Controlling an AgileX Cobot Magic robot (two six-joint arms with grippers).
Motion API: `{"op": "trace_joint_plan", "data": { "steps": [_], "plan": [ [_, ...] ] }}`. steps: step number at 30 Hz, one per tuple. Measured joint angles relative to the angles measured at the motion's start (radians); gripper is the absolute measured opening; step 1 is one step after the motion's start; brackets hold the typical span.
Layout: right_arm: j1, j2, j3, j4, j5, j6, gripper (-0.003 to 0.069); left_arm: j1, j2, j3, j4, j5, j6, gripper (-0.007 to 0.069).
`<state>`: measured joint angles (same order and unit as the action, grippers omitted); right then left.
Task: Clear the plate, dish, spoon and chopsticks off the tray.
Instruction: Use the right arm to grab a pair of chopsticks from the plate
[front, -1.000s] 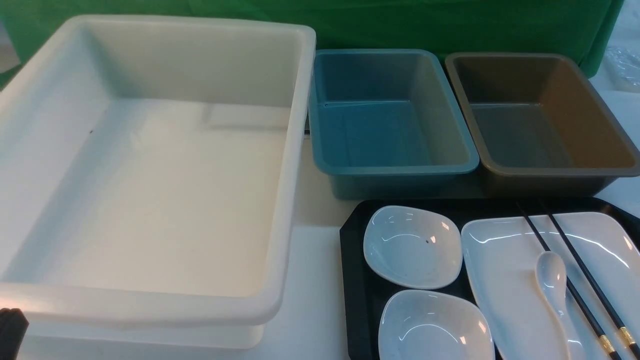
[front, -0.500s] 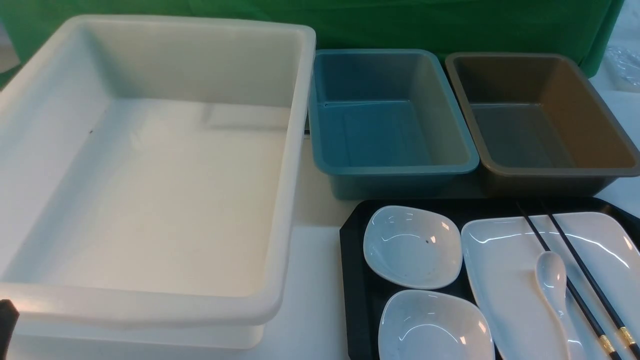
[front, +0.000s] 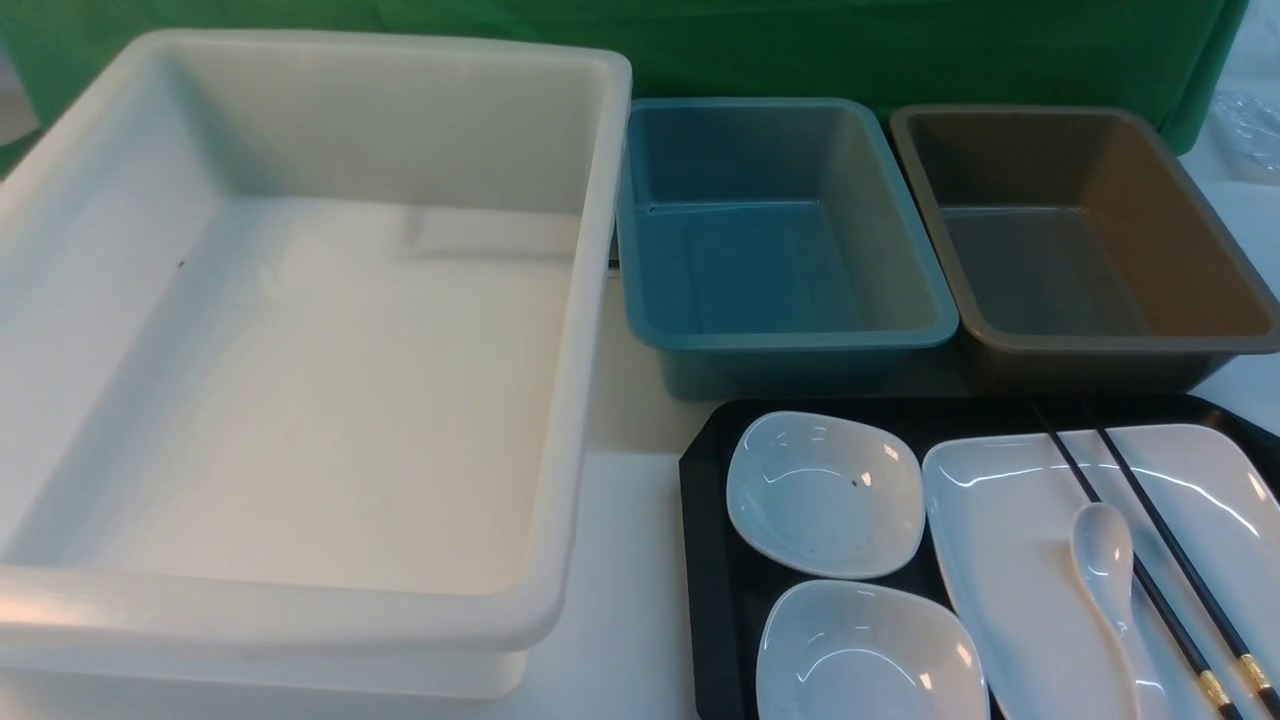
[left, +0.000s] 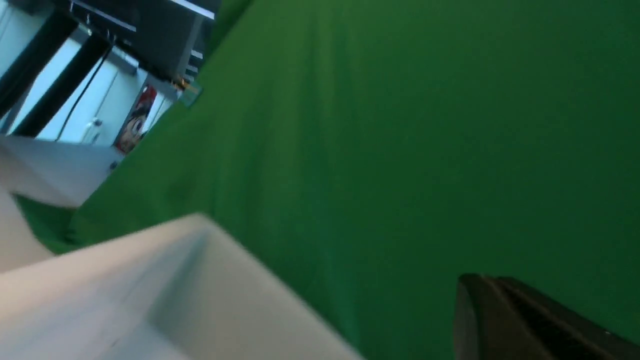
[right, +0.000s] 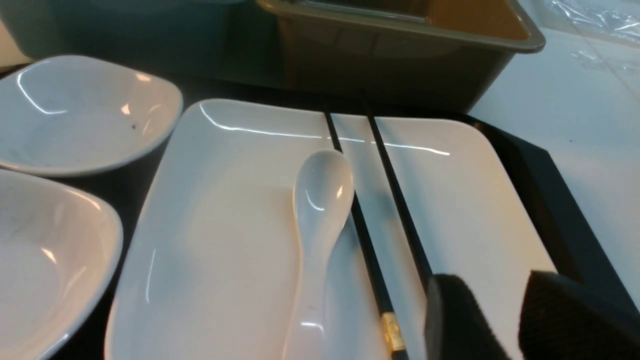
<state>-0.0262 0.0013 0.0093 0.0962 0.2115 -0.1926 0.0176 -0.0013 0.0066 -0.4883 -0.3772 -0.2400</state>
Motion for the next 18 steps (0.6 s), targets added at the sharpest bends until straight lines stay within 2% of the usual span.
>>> {"op": "trace_joint_plan", "data": {
  "steps": [3,4,5,7,10,14,16,18],
  "plan": [
    [0.003,0.000,0.000,0.110,-0.160,0.171,0.0244,0.000,0.000,-0.027,0.129,-0.128,-0.180,0.0004],
    [0.004,0.000,0.000,0.126,-0.194,0.223,0.0244,0.000,-0.001,-0.039,0.157,-0.130,-0.202,0.0004],
    [0.007,0.000,0.000,0.153,-0.271,0.352,0.0244,0.000,-0.001,-0.107,0.221,-0.115,-0.236,0.0004],
    [0.008,0.000,0.000,0.171,-0.350,0.463,0.0244,0.000,0.012,-0.200,0.296,-0.063,-0.258,0.0004],
    [0.009,0.000,0.000,0.184,-0.449,0.533,0.0242,0.000,0.089,-0.388,0.390,0.139,-0.271,0.0004],
    [0.009,0.000,0.000,0.189,-0.512,0.569,0.0242,0.000,0.264,-0.630,0.418,0.504,-0.228,0.0004],
    [0.011,0.000,-0.001,0.189,-0.535,0.617,0.0242,0.000,0.379,-0.741,0.396,0.731,-0.121,0.0004],
    [0.021,0.000,-0.027,0.168,-0.485,0.635,0.0239,0.000,0.491,-0.825,0.352,0.946,0.018,0.0004]
  ]
}}
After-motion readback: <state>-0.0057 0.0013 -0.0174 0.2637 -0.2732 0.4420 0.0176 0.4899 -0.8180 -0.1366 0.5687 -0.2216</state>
